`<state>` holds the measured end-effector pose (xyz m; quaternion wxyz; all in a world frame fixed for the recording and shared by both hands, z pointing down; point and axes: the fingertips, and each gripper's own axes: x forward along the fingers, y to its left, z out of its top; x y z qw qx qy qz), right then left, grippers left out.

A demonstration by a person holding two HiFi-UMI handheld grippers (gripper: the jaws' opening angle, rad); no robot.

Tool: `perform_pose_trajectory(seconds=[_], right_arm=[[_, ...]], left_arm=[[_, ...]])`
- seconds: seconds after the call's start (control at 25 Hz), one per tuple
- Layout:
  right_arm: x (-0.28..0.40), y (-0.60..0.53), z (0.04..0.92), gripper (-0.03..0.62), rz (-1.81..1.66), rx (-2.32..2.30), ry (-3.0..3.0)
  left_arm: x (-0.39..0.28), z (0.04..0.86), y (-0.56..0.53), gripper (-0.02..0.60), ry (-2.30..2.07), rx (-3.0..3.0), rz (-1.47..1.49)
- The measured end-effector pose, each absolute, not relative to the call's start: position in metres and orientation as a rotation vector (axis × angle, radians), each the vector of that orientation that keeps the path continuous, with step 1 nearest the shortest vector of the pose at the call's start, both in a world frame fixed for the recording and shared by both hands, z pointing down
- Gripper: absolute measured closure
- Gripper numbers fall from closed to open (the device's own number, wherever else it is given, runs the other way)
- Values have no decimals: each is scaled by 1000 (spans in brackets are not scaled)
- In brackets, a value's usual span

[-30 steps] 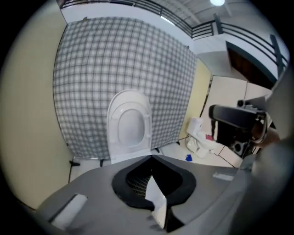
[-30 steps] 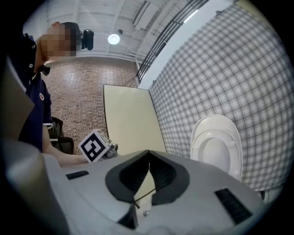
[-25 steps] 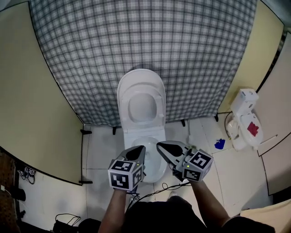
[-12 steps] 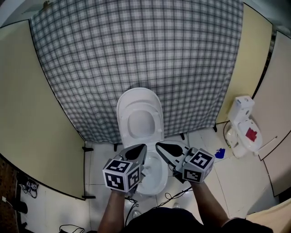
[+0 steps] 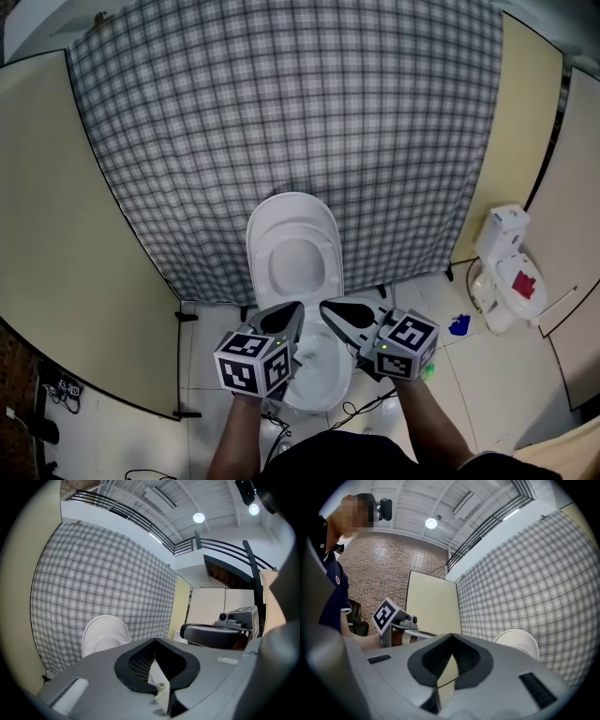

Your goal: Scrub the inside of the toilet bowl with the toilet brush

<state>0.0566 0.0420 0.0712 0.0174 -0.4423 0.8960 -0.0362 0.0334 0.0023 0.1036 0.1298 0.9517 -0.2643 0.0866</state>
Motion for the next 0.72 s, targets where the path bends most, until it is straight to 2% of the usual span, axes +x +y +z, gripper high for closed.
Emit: perform_pose_trajectory(seconds=[0.28, 0.72], right_arm=[[65, 36, 49, 592, -150, -1339, 2795], [37, -8, 108, 591, -79, -1425, 2783]], left_arm=[[44, 81, -2, 578, -767, 2745, 287], [21, 141, -44, 578, -679, 2805, 234]])
